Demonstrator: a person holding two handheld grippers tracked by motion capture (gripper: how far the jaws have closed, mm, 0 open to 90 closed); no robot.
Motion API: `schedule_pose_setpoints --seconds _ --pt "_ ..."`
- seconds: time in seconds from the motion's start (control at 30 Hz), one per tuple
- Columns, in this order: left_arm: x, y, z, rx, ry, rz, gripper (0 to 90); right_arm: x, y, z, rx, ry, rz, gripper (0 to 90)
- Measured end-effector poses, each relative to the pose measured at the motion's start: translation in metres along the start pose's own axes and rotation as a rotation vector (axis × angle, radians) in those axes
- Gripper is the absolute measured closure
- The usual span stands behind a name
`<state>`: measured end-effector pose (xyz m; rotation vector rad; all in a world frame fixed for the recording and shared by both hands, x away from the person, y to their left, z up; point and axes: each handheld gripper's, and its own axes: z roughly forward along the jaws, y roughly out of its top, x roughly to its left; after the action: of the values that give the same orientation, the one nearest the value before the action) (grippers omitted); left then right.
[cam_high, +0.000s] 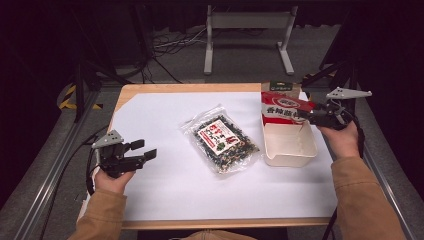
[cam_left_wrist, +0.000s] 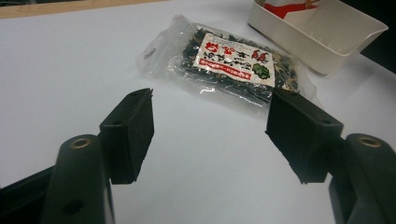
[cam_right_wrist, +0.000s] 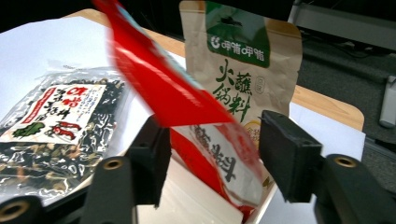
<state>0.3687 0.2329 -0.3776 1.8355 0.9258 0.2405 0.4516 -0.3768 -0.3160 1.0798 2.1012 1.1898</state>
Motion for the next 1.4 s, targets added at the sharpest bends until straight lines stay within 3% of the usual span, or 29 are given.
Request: schedule_pose_setpoints --seconds 0.23,0.37,0.53,0.73,0.87,1.03,1.4 --pt "-0.002 0.005 0.005 0.000 -0.017 0.016 23.0 0.017 -0.003 -0.022 -0.038 -0.012 0.008 28.1" --pt "-0.006 0.009 0.008 0.009 -0.004 0.038 19.9 0.028 -0.006 -0.033 -0.046 -0.003 -0.005 26.3" --pt "-0.015 0.017 0.011 0.039 0.036 0.096 16.0 0.038 -0.010 -0.044 -0.071 0.017 0.000 26.6" --pt "-0.017 0.024 0.016 0.057 0.025 0.116 15.0 0.057 -0.017 -0.053 -0.097 0.058 -0.007 23.2" --pt "-0.016 0.026 0.019 0.074 -0.002 0.090 14.0 0.068 -0.023 -0.053 -0.117 0.075 -0.005 17.7" --pt "-0.016 0.029 0.025 0.083 -0.001 0.083 14.0 0.081 -0.030 -0.051 -0.132 0.084 -0.025 10.4" --pt "-0.014 0.043 0.043 0.101 -0.012 0.057 11.0 0.092 -0.035 -0.050 -0.139 0.123 -0.066 4.0"
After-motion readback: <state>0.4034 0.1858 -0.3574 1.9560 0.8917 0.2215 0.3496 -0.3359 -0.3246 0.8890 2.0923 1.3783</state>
